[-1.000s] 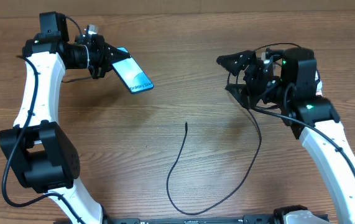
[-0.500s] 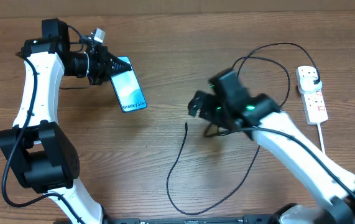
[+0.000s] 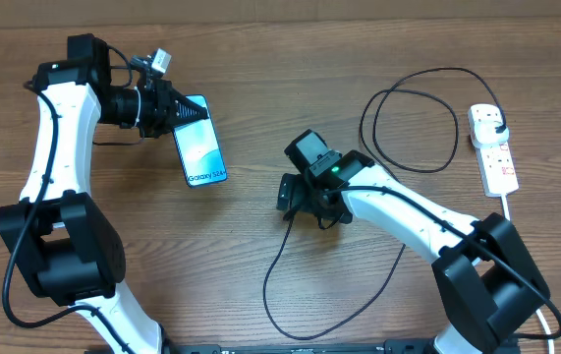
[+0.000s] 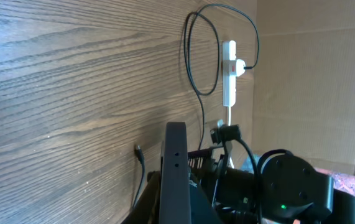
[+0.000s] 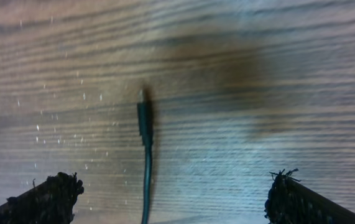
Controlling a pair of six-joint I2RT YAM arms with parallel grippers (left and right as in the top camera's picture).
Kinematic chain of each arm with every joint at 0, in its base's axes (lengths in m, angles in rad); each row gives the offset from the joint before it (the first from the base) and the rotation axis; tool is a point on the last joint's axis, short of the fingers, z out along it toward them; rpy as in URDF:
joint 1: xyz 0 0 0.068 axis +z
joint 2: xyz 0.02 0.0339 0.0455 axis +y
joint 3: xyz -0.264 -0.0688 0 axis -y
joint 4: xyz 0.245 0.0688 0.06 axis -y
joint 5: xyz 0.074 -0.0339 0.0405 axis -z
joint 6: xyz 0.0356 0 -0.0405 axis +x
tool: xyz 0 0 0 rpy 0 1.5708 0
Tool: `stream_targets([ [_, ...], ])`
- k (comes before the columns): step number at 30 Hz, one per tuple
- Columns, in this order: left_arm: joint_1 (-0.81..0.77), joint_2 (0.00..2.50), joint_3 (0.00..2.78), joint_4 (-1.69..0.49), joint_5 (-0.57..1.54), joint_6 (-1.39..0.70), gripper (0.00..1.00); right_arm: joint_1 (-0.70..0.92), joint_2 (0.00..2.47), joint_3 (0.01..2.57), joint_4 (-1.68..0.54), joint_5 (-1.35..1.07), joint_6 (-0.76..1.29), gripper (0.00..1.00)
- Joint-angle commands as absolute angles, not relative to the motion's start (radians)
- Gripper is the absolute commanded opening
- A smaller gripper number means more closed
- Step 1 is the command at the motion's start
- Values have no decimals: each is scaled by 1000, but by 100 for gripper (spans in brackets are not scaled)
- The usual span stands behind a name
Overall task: Plug charger to phone and switch on socket
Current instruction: 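Lower the right gripper onto the cable's USB-C plug and grasp it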
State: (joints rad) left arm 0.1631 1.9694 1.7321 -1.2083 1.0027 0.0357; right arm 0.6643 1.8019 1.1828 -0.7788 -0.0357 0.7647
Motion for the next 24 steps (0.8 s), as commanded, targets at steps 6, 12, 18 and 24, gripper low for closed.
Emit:
stream_targets([
  [6,253,1935,1734,-1209,1121,83,4,682,1813,1226,-822,-39,751,99],
  [12,262,1936,1734,-1224,1127,86,4,682,1927,1396,-995,2,732,99],
  [18,262,1936,1734,-1253,1125,128,4,682,1992,1416,-1000,6,750,99],
  [24,262,1936,1734,-1254,1126,128,4,685,2040,1415,-973,-2,731,100],
])
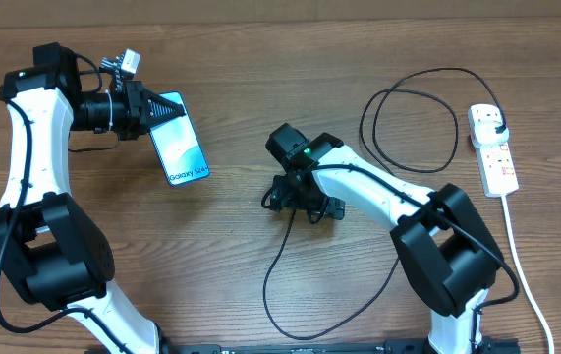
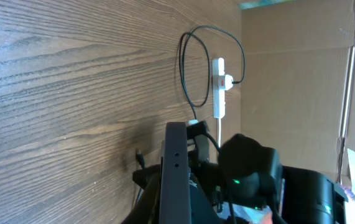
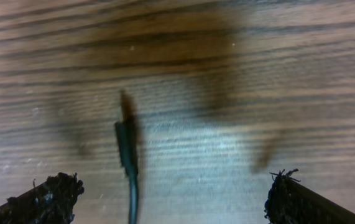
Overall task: Plug charger to phone and switch on socket
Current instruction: 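Lower the right gripper onto the cable's USB-C plug and grasp it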
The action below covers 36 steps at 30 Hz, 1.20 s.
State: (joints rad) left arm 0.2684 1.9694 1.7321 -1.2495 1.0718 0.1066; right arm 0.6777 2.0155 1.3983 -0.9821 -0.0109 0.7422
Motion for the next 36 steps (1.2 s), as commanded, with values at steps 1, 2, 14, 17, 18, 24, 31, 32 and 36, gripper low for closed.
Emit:
stream_targets([
  [1,262,1936,1734,-1254,1127,128,4,686,2048,1415,-971,-1,731,100],
  [2,262,1936,1734,-1255,1126,128,4,688,2054,1415,-970,-1,731,100],
  [14,262,1936,1734,-1255,1119,128,5,701,2112,1415,-952,-1,731,61],
  [17,262,1936,1734,-1256,1119,128,5,701,2112,1415,-952,-2,731,42],
  [18,262,1936,1734,-1256,1119,128,4,701,2112,1415,-952,-2,731,33],
  [24,262,1936,1734,-1256,1119,128,4,701,2112,1415,-951,-2,731,4],
  [31,261,1936,1734,-1257,1120,127,5,698,2112,1416,-960,-27,726,4],
  [32,261,1936,1734,-1257,1122,126,5,696,2111,1416,-962,-27,723,4],
  [36,261,1936,1734,-1257,1167,123,5,682,2108,1439,-1001,-31,701,4],
])
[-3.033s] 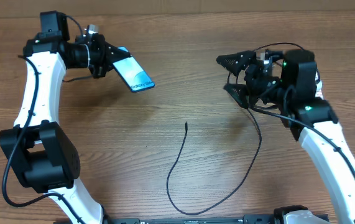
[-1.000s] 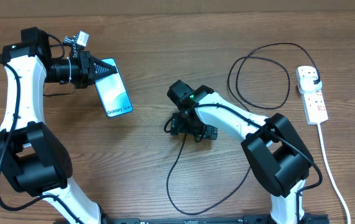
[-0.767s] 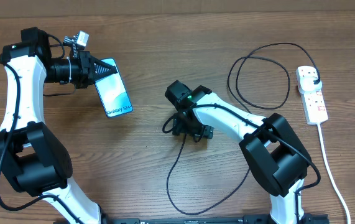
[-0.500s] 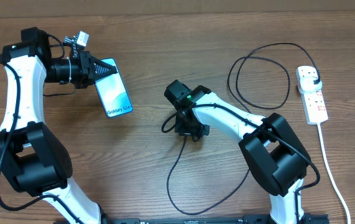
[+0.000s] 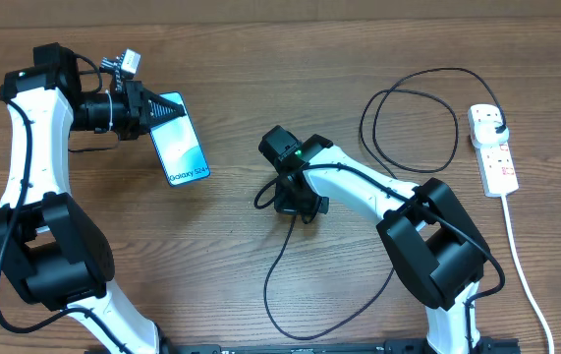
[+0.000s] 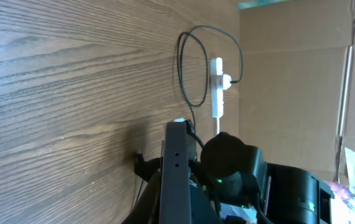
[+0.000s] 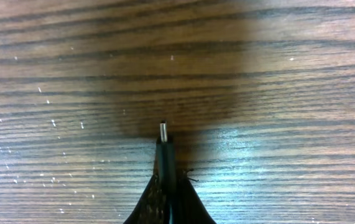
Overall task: Plug charger to phone and switch on socket
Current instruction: 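Lower the right gripper onto the cable's USB-C plug and grasp it, then lift the plug with the right gripper toward the phone's bottom port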
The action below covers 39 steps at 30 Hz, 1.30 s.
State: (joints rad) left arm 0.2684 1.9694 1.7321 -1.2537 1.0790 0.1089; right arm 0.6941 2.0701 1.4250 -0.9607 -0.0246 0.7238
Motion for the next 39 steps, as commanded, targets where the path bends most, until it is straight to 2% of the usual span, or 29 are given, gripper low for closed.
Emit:
stream_targets([
  [1,261,1936,1734,-1257,1183,123,4,678,2108,1454,-1016,-32,697,4],
  [14,252,1936,1734,-1220,1417,103,4,606,2009,1702,-1138,-276,503,4],
  [19,252,1936,1734,-1076,1519,-53,4,531,1889,1726,-1134,-414,462,4],
  [26,224,1936,1734,-857,1512,-331,4,389,1791,1726,-1115,-700,385,4],
  [32,168,1936,1734,-534,1433,-691,4,328,1788,1726,-1038,-1011,302,4],
  [39,108,1936,1734,121,1347,-1252,4,320,1788,1726,-942,-1164,302,4],
])
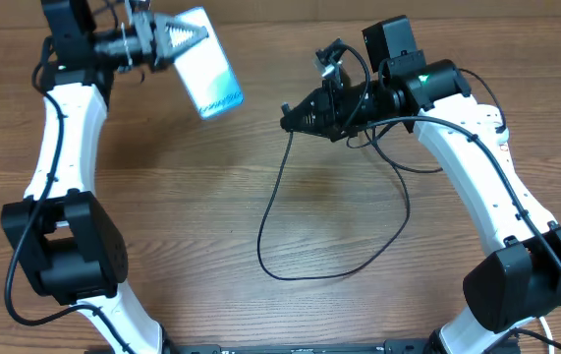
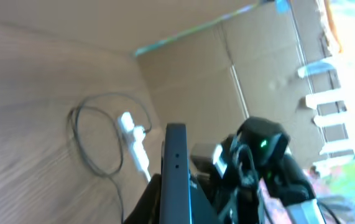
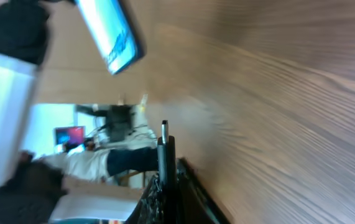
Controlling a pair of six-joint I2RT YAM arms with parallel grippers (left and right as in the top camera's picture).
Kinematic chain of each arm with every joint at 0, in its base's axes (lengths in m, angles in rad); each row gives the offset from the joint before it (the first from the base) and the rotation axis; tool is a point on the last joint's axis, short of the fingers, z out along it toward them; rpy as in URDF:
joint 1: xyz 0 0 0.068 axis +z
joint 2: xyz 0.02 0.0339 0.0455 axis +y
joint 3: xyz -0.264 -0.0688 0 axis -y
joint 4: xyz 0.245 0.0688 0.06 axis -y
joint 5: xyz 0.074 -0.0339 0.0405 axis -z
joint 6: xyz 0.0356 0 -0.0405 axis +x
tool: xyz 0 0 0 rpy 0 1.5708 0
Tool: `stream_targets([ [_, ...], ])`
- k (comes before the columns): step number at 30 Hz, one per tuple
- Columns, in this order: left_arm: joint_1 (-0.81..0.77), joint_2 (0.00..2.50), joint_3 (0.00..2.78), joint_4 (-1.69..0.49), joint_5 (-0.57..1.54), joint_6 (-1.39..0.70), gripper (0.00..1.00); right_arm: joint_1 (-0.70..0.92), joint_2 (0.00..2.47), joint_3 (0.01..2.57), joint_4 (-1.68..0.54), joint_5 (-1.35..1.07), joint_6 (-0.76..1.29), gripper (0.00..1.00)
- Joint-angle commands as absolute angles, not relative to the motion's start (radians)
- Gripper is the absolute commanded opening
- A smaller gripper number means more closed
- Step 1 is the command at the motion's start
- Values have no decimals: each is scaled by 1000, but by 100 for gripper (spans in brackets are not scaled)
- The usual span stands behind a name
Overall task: Plug charger to phone and switch on socket
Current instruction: 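Lift the plug with the right gripper toward the phone's bottom port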
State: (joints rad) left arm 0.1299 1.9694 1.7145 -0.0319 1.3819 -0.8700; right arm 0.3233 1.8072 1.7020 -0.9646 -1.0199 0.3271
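The phone [image 1: 207, 64], its blue screen lit, is held in the air at the back left with my left gripper [image 1: 184, 34] shut on its upper end; the left wrist view shows it edge-on [image 2: 176, 168]. My right gripper [image 1: 293, 118] is shut on the charger plug [image 3: 163, 134], whose metal tip points left toward the phone [image 3: 112, 31]. The black cable [image 1: 280, 197] hangs from the plug and loops on the table. The white socket strip [image 2: 133, 143] shows only in the left wrist view; overhead, the right arm hides it.
The wooden table [image 1: 162, 246] lies below both arms. A cardboard wall [image 2: 183, 68] stands behind it. The cable's slack loops lie at the middle and the back right of the table.
My right gripper, then shut on the plug down at the table, now holds it raised at the back centre. The left gripper has lifted the phone up and to the right.
At first my right gripper stood open over the plug lying on the table, while the left held the phone. The phone then sat further left. Then the right gripper was shut on the plug. Now both are raised and face each other.
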Motion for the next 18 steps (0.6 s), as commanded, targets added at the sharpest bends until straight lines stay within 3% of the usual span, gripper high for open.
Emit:
stream_targets([
  [1,102,1936,1734,202,1329,-1310,5,320,1788,1726,-931,-1183,302,4],
  [6,84,1936,1734,490,1240,-1531,4,320,1788,1726,-874,-1251,313,4],
  [18,49,1935,1734,513,1199,-1686,5,320,1788,1726,-624,-1317,540,4],
])
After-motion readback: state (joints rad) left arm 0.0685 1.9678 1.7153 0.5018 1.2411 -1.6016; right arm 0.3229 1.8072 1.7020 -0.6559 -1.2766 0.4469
